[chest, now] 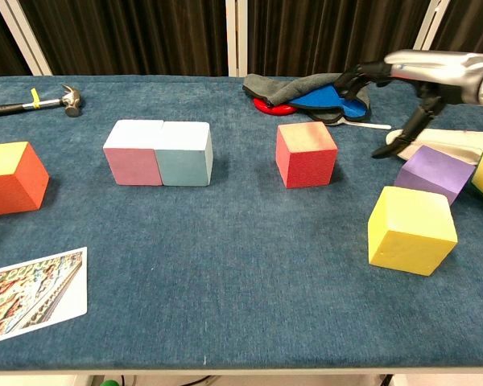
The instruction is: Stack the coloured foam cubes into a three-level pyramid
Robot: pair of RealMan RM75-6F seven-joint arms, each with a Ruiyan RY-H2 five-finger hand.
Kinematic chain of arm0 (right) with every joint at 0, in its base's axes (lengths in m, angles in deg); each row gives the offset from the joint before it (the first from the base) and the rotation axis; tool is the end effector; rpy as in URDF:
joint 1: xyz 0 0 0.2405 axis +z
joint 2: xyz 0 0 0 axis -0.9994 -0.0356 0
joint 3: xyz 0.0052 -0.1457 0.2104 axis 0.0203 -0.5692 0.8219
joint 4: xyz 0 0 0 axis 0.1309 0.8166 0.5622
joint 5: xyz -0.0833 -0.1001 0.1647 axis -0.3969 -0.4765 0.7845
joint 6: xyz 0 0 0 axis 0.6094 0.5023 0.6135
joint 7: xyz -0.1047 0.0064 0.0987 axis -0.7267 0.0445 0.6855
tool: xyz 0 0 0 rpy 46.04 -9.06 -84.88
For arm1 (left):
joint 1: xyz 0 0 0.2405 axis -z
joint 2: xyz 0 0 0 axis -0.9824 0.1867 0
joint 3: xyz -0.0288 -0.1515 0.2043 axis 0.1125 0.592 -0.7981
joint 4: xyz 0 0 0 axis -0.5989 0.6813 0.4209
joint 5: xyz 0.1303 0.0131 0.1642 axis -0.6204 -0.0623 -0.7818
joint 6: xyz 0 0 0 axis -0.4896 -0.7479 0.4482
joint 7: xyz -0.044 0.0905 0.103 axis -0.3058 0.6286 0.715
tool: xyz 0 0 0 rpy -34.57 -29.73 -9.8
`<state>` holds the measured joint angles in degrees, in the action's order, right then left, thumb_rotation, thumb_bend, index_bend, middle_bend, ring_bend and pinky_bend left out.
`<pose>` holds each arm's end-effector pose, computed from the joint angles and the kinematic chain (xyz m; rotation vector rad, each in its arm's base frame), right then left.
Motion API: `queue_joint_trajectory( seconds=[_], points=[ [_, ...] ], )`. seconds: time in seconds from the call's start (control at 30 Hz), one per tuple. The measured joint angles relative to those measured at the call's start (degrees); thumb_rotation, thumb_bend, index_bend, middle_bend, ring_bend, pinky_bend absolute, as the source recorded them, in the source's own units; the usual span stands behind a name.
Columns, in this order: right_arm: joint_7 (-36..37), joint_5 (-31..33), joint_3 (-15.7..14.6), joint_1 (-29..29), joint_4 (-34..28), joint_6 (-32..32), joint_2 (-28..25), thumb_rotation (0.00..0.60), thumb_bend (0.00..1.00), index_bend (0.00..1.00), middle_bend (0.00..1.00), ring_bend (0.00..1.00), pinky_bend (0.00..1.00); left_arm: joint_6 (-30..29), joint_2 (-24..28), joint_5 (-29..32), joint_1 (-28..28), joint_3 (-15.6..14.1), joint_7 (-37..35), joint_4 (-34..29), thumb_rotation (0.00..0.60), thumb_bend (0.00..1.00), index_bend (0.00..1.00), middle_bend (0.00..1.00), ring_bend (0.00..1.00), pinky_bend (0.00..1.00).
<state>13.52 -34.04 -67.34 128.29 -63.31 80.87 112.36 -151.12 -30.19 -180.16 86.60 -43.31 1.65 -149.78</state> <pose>-0.1675 -0.3562 0.0313 1.8863 -1.1070 0.9243 -0.2921 0.1863 0.1342 -1.5379 -0.7822 -0.9099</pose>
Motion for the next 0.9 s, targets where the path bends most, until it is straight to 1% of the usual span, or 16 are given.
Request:
queue_joint_trajectory(
  seconds=[0.2, 0.4, 0.6, 0.77, 0.83, 0.87, 0.9],
  points=[
    [-3.6, 4.0, 0.3, 3.6, 2.2, -2.1, 2.1, 0.6, 0.1, 0.17, 0.19, 0.01, 0.12, 0.3, -0.2, 0.3, 0.3, 0.0, -0.5, 0.7, 0.6, 0.03, 0.26, 0.2, 0.1, 0.16],
    [-6.3, 8.1, 0.3, 6.5, 5.1, -3.2, 5.1, 0.6, 0.13, 0.25, 0.21, 0.03, 0.14, 0.1, -0.3, 0.3, 0.2, -0.1, -1.4, 1.6, 0.6, 0.03, 0.26, 0.2, 0.1, 0.16],
    [-7.6, 11.5, -0.3, 8.3, 7.8, -3.6, 8.1, 0.6, 0.13, 0.25, 0.22, 0.03, 0.14, -0.3, -0.4, 0.4, -0.2, -0.4, -2.4, 2.5, 0.6, 0.03, 0.26, 0.2, 0.1, 0.16],
    [-7.2, 12.9, -1.0, 8.9, 9.0, -3.9, 10.1, 0.6, 0.13, 0.25, 0.23, 0.04, 0.14, -0.8, -0.6, 0.4, -0.6, -0.5, -3.2, 3.4, 0.6, 0.03, 0.26, 0.2, 0.1, 0.16],
    [-6.8, 13.2, -1.0, 9.0, 9.5, -3.8, 10.8, 0.6, 0.13, 0.29, 0.26, 0.06, 0.16, -1.0, -0.7, 0.3, -0.6, -0.6, -3.4, 3.7, 0.6, 0.03, 0.26, 0.2, 0.1, 0.16],
    [-6.6, 13.3, -1.0, 9.0, 9.8, -3.4, 11.3, 0.6, 0.14, 0.32, 0.28, 0.08, 0.16, -1.1, -0.8, 0.3, -0.7, -0.6, -3.6, 3.9, 0.6, 0.03, 0.26, 0.2, 0.1, 0.16],
    [-6.4, 13.4, -0.9, 9.0, 10.1, -3.0, 11.7, 0.6, 0.16, 0.38, 0.32, 0.11, 0.17, -1.2, -0.8, 0.2, -0.7, -0.6, -3.7, 4.0, 0.6, 0.03, 0.26, 0.2, 0.1, 0.16]
  ],
)
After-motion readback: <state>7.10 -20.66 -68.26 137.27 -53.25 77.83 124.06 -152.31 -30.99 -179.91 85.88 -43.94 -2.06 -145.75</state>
